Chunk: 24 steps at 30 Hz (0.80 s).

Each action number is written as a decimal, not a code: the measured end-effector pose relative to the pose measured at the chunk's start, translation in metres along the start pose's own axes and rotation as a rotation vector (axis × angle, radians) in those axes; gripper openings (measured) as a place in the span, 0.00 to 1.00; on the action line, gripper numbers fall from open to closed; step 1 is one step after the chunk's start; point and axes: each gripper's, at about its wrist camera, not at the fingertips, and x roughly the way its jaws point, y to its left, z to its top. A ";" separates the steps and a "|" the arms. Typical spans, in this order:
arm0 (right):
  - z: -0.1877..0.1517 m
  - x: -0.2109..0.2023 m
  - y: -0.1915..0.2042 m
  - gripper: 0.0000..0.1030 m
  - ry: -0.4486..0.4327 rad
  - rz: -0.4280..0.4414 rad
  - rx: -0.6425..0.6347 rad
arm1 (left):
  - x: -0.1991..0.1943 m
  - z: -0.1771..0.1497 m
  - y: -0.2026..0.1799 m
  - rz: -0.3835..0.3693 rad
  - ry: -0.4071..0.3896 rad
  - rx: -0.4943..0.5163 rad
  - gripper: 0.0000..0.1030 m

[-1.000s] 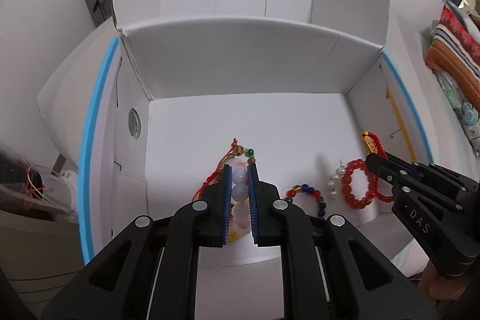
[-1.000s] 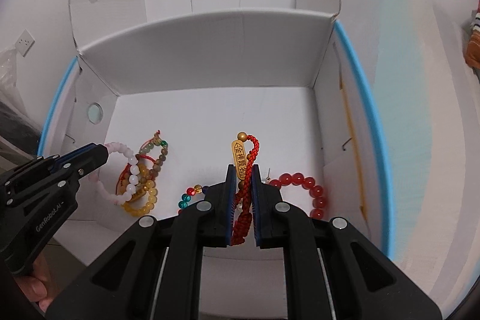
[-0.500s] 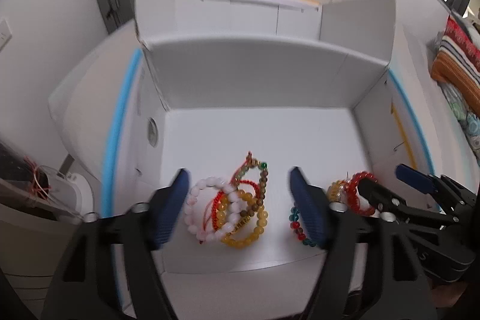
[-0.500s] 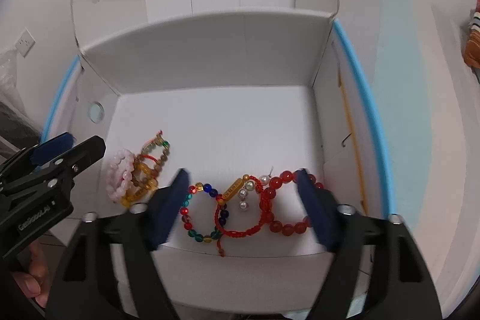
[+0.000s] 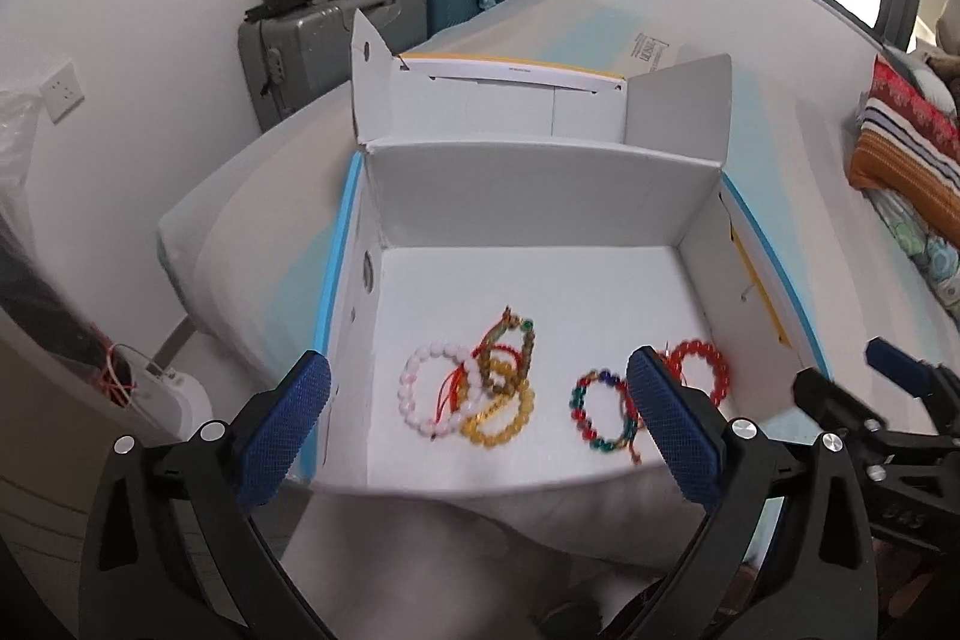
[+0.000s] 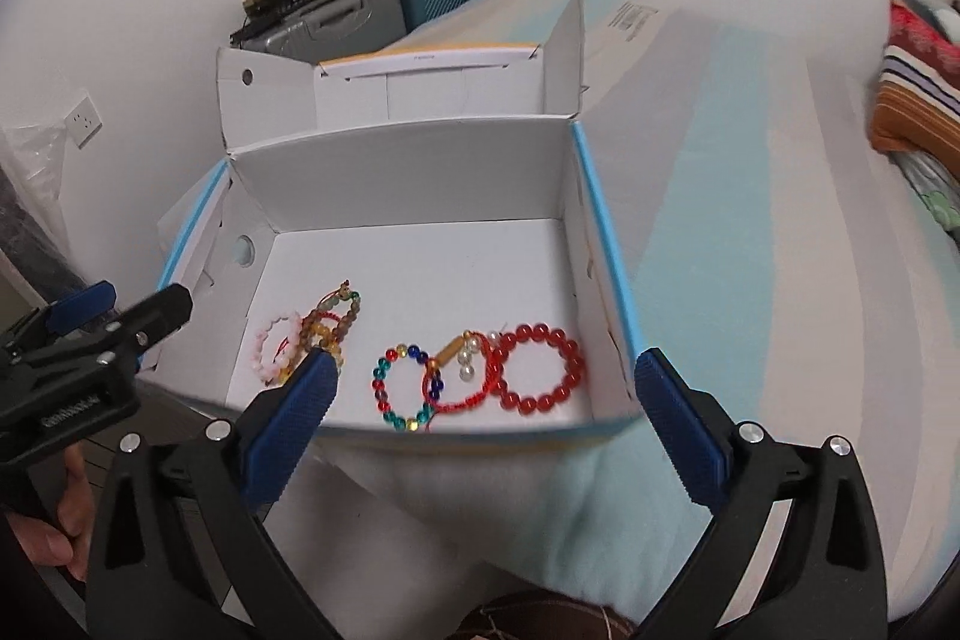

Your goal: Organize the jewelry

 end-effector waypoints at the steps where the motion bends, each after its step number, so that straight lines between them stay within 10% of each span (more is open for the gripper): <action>1: -0.005 -0.007 0.000 0.93 -0.011 -0.002 0.003 | -0.004 -0.005 0.000 -0.011 -0.002 -0.002 0.95; 24: -0.032 -0.029 0.011 0.93 -0.028 -0.045 0.008 | -0.030 -0.045 -0.003 -0.022 0.009 0.027 0.95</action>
